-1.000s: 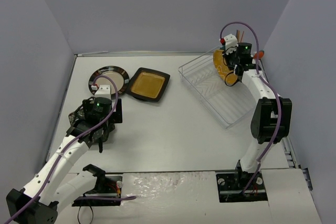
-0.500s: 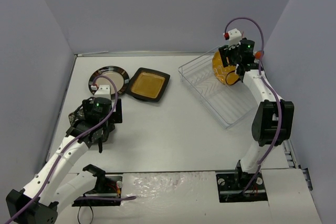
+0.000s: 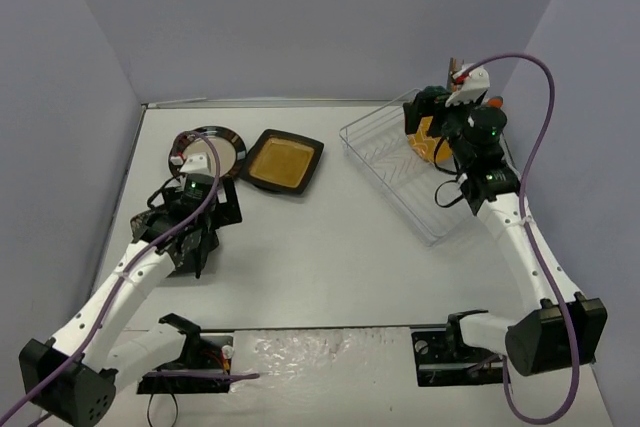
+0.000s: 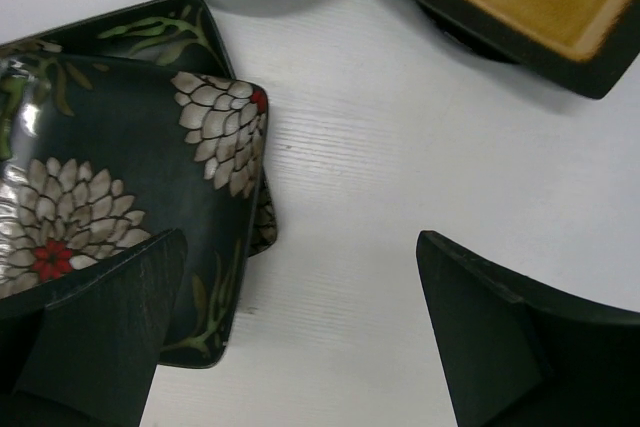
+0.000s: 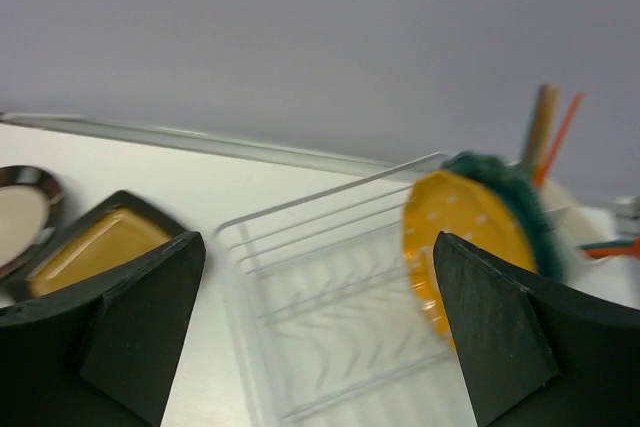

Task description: Load the plates into the dish rack

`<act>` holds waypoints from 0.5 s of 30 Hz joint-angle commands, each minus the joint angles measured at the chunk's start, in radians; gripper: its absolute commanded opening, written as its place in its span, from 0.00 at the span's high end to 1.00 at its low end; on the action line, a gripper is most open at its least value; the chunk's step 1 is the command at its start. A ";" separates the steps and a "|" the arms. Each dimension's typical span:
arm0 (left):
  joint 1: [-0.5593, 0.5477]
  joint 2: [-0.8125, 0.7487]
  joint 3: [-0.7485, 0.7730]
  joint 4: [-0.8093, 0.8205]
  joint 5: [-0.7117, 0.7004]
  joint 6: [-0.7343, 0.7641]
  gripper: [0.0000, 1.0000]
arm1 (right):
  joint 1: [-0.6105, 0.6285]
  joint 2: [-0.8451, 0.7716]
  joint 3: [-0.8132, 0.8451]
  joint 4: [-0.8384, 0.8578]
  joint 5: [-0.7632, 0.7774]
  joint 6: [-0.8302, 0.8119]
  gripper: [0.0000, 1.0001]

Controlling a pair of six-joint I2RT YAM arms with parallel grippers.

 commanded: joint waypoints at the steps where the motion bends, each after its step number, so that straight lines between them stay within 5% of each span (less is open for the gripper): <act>1: 0.008 0.132 0.125 0.096 0.077 -0.159 0.03 | 0.034 -0.089 -0.122 0.119 -0.117 0.283 0.03; 15: 0.022 0.467 0.195 0.393 0.194 -0.449 0.03 | 0.061 -0.284 -0.392 0.174 -0.291 0.451 0.00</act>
